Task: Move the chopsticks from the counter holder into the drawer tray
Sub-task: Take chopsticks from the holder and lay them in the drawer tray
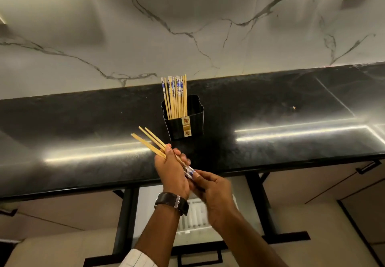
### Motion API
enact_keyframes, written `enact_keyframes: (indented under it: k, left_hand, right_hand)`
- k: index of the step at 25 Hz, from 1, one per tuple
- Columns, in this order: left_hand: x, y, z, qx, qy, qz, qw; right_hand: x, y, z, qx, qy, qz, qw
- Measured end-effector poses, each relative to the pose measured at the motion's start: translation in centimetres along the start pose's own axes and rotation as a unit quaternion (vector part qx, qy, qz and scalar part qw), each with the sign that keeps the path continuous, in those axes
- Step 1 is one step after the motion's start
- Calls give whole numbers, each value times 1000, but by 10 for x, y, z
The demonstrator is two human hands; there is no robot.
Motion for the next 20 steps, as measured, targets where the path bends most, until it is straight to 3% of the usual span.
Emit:
enact_keyframes:
  k: [4,9,14,20]
  left_hand:
    - [17,-52,-9,-38,-82,22,996]
    - [77,-85,17,-133,-172,-18,976]
    - [115,-108,27,-235,-254,14,938]
    - [153,-116,27,-239,-366,16,899]
  right_hand:
    - [6,-50,-20,30,120,83,989]
    - [-46,-80,-46,-93,164,133,973]
    - [-88,-95,-57,-181,211,17,960]
    - [-97,-114,-74,-240,242,2,940]
Point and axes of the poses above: each hand's wrist, its own z-axis away from the middle knuckle, its own y-axis out of the palm, x = y × z, the point moved 6 cm from there along -z, towards the middle knuckle
